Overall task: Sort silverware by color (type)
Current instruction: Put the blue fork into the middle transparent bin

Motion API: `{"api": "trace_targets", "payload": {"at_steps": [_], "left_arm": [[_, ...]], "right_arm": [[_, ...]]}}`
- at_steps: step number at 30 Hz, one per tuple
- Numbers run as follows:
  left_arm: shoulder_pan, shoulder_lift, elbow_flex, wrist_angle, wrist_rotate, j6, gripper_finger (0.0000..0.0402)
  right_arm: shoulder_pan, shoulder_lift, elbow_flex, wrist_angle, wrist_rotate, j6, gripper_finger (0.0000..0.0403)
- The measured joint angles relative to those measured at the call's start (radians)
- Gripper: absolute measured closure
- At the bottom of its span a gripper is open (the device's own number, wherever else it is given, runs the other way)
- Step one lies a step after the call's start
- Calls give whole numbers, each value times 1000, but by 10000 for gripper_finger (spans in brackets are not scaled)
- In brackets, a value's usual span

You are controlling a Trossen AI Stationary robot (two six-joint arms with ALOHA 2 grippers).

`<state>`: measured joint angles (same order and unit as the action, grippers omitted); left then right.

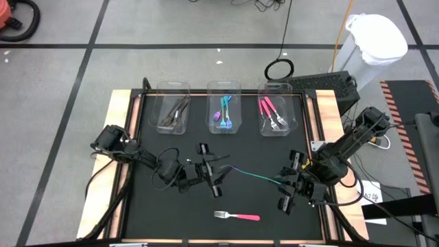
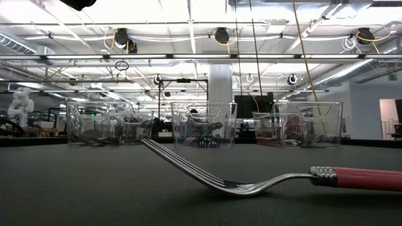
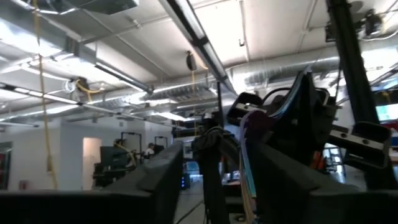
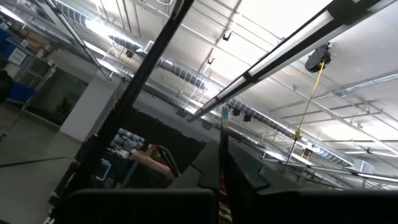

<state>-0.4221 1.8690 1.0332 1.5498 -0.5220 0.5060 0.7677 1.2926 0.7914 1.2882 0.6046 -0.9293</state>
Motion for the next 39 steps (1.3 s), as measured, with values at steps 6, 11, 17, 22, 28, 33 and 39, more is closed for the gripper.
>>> {"api": "trace_targets", "payload": {"at_steps": [6, 11, 17, 22, 28, 33, 39], "left_arm": [[-24, 0, 0, 2, -62, 6, 125], [-32, 0, 0, 5, -109, 32, 97], [-32, 0, 0, 5, -163, 31, 95], [-33, -3, -1, 10, -276, 15, 95], [-54, -44, -1, -64, -353, 17, 95], [-86, -112, -1, -225, -443, -2, 95], [-105, -177, -1, -452, -505, -151, 108]], "right_arm": [[0, -49, 0, -67, 34, -7, 401], [9, -116, 0, -142, 46, 17, 402], [20, -195, 0, -259, 53, 47, 402], [20, -258, 0, -351, 54, 80, 402], [20, -316, 0, -408, 60, 80, 401], [20, -358, 0, -443, 76, 41, 400], [-9, -403, 0, -486, 79, -2, 400]]}}
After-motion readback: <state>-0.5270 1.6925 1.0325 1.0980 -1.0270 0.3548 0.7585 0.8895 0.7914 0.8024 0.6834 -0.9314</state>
